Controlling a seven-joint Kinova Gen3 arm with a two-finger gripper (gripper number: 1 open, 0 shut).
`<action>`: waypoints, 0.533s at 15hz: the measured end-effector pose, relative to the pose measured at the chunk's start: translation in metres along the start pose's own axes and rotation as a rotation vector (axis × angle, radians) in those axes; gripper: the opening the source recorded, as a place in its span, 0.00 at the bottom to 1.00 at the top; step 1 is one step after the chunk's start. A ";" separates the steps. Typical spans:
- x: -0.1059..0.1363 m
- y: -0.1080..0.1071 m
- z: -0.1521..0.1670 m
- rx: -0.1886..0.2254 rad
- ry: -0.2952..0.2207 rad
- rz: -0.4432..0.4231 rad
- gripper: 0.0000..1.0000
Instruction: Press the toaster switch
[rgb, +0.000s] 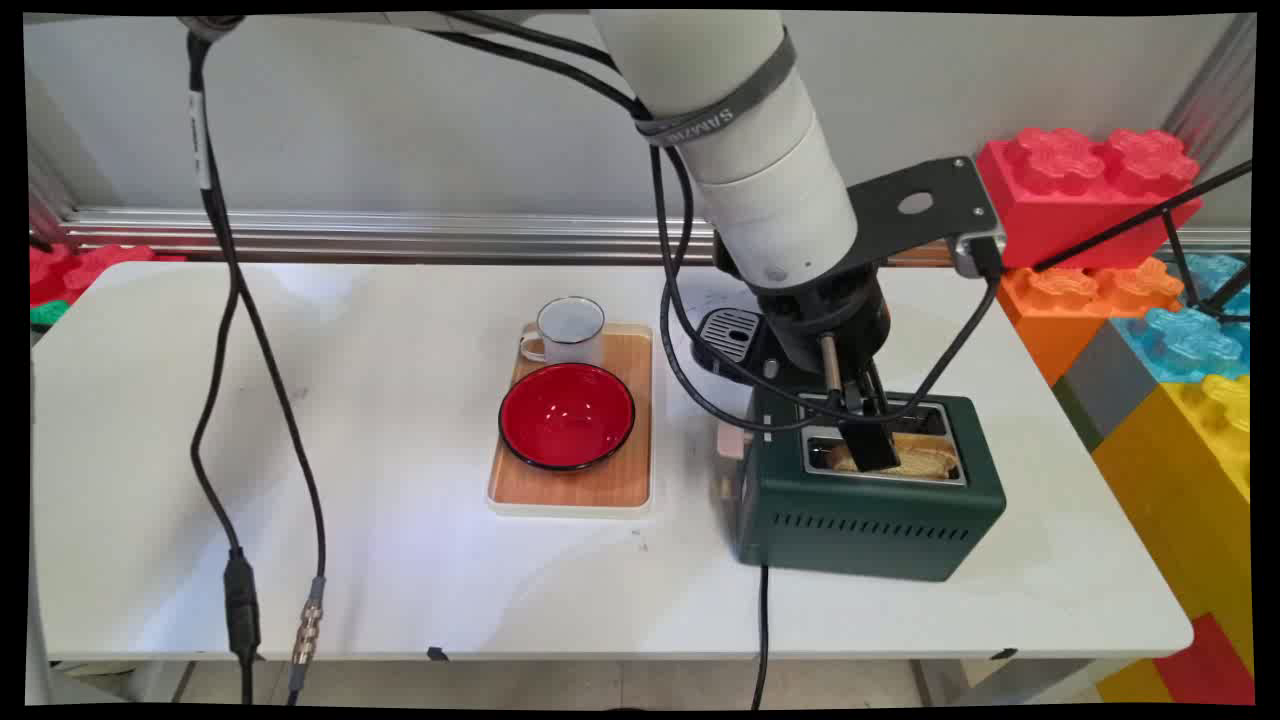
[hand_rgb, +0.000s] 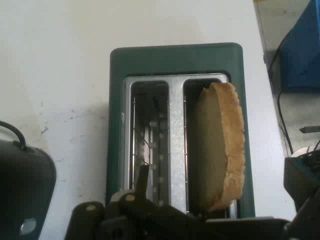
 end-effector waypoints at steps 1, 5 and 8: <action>-0.002 -0.001 -0.002 0.000 0.007 -0.008 1.00; -0.012 -0.005 -0.015 0.002 0.026 -0.043 1.00; -0.027 -0.009 -0.031 -0.010 0.049 -0.083 1.00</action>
